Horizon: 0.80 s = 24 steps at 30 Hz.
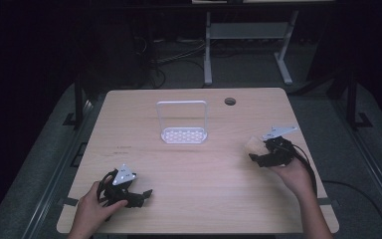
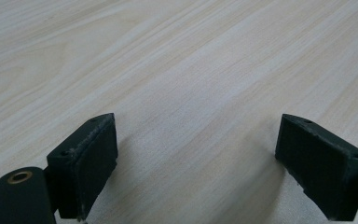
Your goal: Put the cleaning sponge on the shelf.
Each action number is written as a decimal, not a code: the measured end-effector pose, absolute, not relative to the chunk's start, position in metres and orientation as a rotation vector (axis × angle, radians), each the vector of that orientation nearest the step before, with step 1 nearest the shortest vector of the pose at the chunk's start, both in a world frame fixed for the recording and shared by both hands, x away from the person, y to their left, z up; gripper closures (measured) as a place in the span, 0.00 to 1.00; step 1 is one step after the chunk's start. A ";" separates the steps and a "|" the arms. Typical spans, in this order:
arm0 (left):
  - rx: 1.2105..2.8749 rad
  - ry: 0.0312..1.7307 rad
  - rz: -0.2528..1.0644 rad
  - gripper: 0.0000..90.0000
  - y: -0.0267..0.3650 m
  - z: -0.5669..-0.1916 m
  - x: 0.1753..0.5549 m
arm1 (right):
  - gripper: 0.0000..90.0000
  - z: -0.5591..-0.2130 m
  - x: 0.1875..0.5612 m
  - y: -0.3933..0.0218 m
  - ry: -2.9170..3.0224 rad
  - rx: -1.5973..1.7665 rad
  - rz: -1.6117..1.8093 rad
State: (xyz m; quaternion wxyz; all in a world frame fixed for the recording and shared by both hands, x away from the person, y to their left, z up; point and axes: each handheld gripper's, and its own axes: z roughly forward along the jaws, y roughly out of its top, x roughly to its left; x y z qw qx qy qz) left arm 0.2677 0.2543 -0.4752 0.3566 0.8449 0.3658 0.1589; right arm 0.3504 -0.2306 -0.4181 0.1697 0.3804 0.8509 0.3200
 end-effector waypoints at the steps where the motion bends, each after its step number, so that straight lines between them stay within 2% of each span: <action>1: 2.182 0.945 0.411 0.14 0.254 -0.475 0.268 | 0.33 -0.417 0.350 -0.230 2.420 1.079 0.910; 24: 2.185 0.942 0.411 0.14 0.254 -0.475 0.268 | 0.33 -0.406 0.350 -0.198 2.460 0.981 0.968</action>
